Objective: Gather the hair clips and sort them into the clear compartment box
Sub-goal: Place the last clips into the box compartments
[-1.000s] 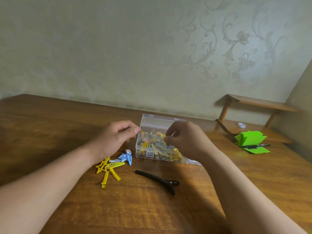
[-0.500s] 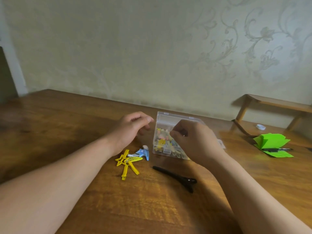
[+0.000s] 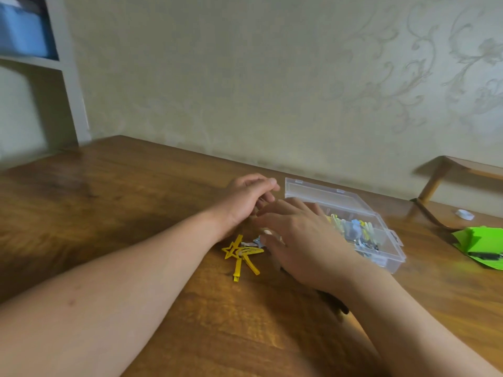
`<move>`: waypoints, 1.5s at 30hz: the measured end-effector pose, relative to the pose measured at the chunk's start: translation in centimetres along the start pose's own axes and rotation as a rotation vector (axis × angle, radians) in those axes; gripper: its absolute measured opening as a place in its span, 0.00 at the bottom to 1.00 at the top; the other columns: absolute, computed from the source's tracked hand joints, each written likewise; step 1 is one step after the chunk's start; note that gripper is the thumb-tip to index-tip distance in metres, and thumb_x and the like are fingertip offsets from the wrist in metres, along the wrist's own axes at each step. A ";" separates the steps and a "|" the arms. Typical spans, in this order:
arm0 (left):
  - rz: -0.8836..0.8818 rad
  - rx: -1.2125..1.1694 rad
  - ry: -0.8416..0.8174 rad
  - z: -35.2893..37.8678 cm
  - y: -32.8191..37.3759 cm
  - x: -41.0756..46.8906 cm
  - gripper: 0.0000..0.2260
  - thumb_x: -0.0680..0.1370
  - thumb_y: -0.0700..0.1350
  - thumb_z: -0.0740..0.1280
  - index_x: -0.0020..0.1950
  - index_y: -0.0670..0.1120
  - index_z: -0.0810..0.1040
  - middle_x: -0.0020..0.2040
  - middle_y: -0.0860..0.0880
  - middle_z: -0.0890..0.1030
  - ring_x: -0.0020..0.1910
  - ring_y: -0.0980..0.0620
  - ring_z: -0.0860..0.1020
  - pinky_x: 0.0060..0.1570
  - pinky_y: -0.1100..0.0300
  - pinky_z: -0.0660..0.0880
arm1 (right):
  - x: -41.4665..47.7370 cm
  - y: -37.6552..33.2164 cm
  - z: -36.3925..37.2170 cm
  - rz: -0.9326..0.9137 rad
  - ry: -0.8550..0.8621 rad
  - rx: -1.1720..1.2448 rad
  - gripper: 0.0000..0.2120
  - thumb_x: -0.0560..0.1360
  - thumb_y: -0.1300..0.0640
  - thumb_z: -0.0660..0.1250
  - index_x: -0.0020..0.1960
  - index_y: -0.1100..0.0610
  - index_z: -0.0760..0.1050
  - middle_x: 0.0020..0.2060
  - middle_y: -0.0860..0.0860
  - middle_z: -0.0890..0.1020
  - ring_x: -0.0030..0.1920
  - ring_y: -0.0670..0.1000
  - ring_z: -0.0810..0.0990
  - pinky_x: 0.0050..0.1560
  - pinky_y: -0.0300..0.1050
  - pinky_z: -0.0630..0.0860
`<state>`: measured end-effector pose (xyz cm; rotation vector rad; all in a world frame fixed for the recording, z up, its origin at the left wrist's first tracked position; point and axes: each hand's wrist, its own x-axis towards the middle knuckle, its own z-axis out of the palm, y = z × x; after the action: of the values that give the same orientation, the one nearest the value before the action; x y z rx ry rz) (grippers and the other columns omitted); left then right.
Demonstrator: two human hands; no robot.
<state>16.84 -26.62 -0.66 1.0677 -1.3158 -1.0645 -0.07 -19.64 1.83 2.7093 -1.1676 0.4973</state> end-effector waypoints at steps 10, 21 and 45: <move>-0.013 0.002 0.007 0.2 0.3 0.1 0.13 0.85 0.47 0.67 0.57 0.39 0.86 0.43 0.45 0.82 0.34 0.55 0.75 0.36 0.61 0.71 | 0.9 -0.8 1.0 -0.031 -0.064 0.002 0.05 0.81 0.49 0.67 0.52 0.42 0.82 0.58 0.37 0.79 0.68 0.46 0.70 0.62 0.55 0.69; 0.009 0.045 -0.005 -0.1 0.0 0.2 0.13 0.85 0.48 0.67 0.55 0.41 0.87 0.44 0.46 0.83 0.39 0.52 0.77 0.39 0.63 0.73 | 0.8 -1.2 1.3 -0.075 -0.107 -0.030 0.11 0.84 0.47 0.59 0.63 0.41 0.78 0.64 0.40 0.77 0.72 0.48 0.68 0.73 0.55 0.63; 0.040 0.103 -0.038 -0.3 -0.3 -0.1 0.13 0.87 0.48 0.64 0.57 0.43 0.86 0.46 0.45 0.84 0.42 0.50 0.78 0.40 0.58 0.71 | -4.4 11.6 -6.6 0.632 0.072 0.260 0.04 0.79 0.56 0.72 0.49 0.49 0.84 0.42 0.42 0.86 0.43 0.43 0.83 0.36 0.33 0.73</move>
<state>17.15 -26.53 -0.97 1.0970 -1.4295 -1.0010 -12.90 -22.86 6.45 2.4333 -2.0649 0.8645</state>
